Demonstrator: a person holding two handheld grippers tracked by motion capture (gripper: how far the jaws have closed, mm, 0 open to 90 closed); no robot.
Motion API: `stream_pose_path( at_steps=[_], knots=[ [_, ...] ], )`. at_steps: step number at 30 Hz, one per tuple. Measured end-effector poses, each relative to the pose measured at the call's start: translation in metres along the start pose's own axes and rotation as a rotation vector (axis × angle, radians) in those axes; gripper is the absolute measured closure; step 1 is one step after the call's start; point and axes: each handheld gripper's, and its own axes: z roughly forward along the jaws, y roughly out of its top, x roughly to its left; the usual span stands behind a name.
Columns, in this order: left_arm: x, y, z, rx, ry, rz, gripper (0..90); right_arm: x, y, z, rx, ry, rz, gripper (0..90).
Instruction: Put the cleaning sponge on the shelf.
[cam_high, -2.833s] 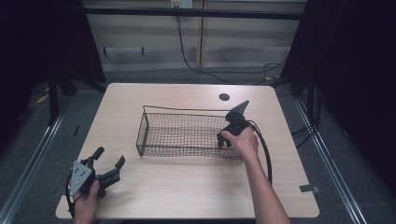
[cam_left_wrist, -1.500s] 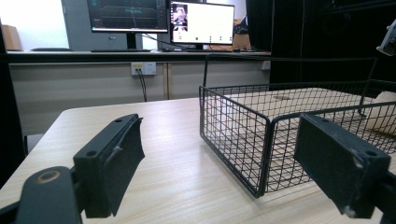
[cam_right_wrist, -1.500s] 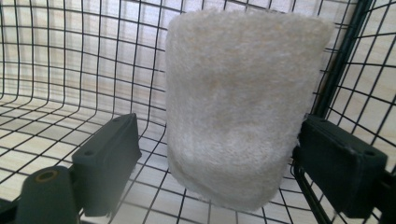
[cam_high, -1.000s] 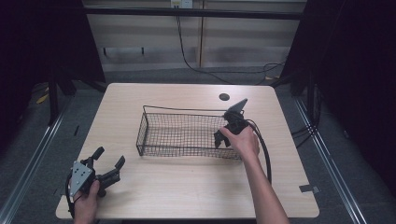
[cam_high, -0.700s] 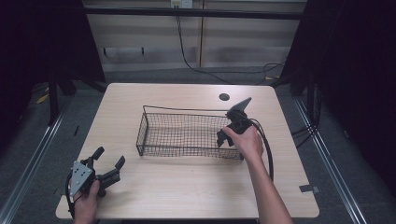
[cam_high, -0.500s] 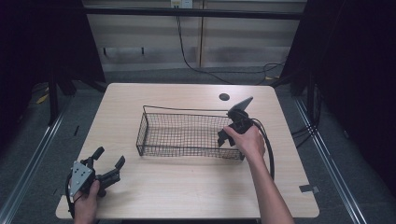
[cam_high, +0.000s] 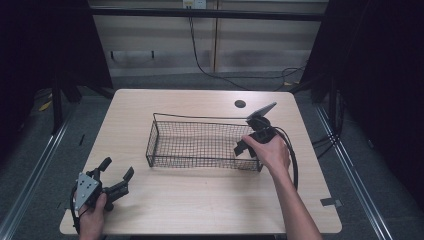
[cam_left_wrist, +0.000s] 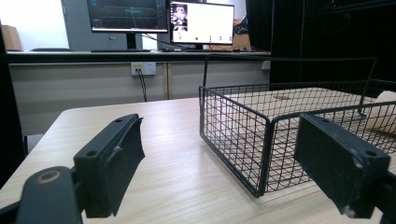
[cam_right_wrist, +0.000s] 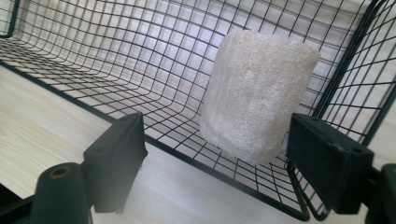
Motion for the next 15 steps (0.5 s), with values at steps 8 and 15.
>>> stream_pose_path(
  at_steps=[8, 15],
  knots=[
    [0.0, 0.0, 0.0, 0.0, 0.0, 0.001, 15.4, -0.004, -0.015, -0.009, -0.038, 0.046, -0.034, 27.3],
    [0.0, 0.0, 0.0, 0.0, 0.0, 0.0, 15.4, -0.008, -0.029, -0.021, -0.092, 0.078, -0.051, 27.3]
  ],
)
